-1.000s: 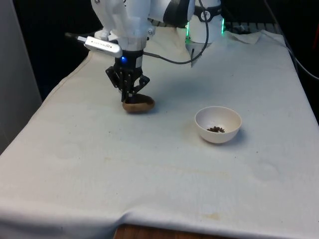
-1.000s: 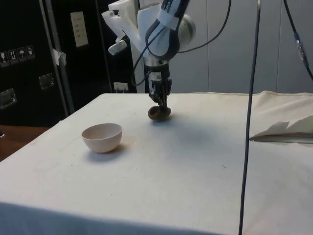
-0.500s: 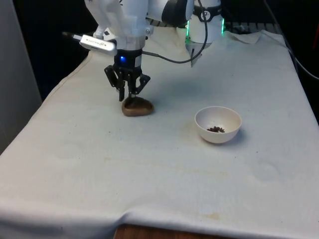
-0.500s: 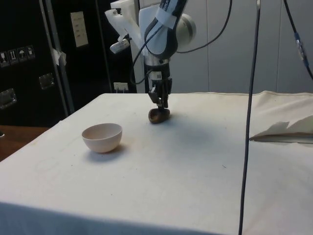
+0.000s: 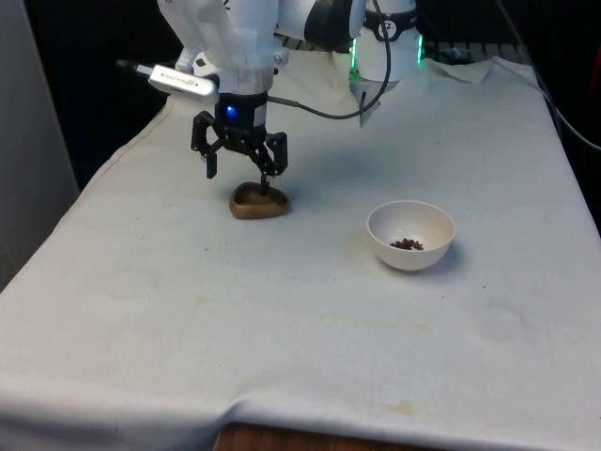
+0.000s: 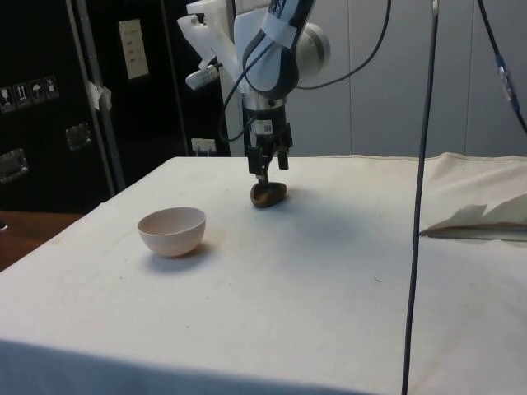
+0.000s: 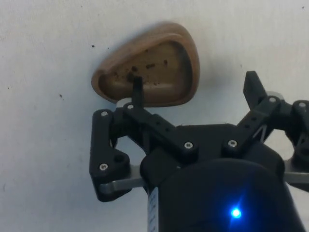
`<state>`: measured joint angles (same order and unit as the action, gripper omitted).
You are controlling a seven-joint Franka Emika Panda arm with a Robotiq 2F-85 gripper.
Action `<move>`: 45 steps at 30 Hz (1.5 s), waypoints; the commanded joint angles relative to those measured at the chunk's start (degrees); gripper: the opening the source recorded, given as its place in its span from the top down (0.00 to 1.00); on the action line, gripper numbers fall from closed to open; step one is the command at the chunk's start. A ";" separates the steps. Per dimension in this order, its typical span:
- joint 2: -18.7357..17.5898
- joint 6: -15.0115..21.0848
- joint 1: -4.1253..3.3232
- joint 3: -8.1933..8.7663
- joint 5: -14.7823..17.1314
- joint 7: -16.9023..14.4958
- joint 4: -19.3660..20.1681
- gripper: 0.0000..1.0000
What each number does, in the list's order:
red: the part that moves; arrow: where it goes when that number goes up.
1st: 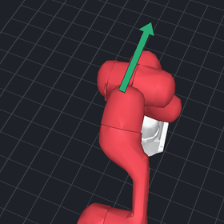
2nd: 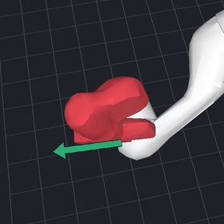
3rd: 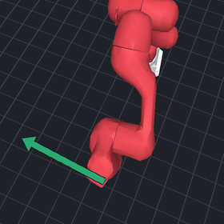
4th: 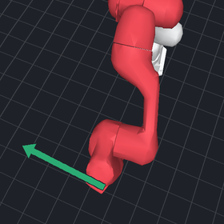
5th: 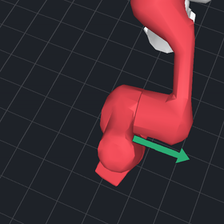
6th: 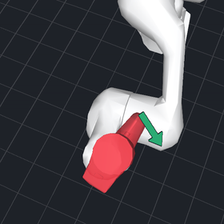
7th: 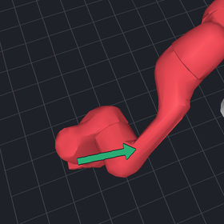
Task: Pour the coffee beans from the cup into the bowl.
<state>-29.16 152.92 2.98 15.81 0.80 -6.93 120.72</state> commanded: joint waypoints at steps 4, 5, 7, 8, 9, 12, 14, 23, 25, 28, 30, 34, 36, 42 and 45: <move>0.00 0.00 0.23 -0.23 0.23 -0.29 0.00 0.00; 0.00 0.00 0.17 -0.17 0.17 -0.17 0.00 0.00; 0.00 0.00 0.11 -0.11 0.11 -0.11 0.00 0.00; 0.00 0.00 0.00 0.00 0.00 0.00 0.00 0.00; 0.00 0.00 0.11 -0.11 0.11 -0.11 0.00 0.00; 0.00 0.00 0.06 -0.06 0.06 -0.06 0.00 0.00; 0.00 0.00 0.06 -0.06 0.06 -0.06 0.00 0.00; 0.29 0.06 0.00 0.06 0.00 -0.06 0.23 0.00; 0.80 -0.23 -0.17 0.17 -0.06 0.11 0.40 0.00; 1.32 -0.40 -0.29 0.23 -0.11 0.23 0.57 0.00; 2.06 -0.74 -0.34 0.29 -0.17 0.29 0.86 0.00; 4.13 -1.66 -0.34 0.29 -0.17 0.34 1.72 0.00; 4.53 -1.83 -0.34 0.34 -0.17 0.34 1.89 0.00; 7.22 -3.09 -0.29 0.46 -0.17 0.29 2.98 0.00; 8.08 -3.61 -0.29 0.52 -0.23 0.29 3.15 0.00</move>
<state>-21.43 149.31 2.81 16.16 0.80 -6.82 123.53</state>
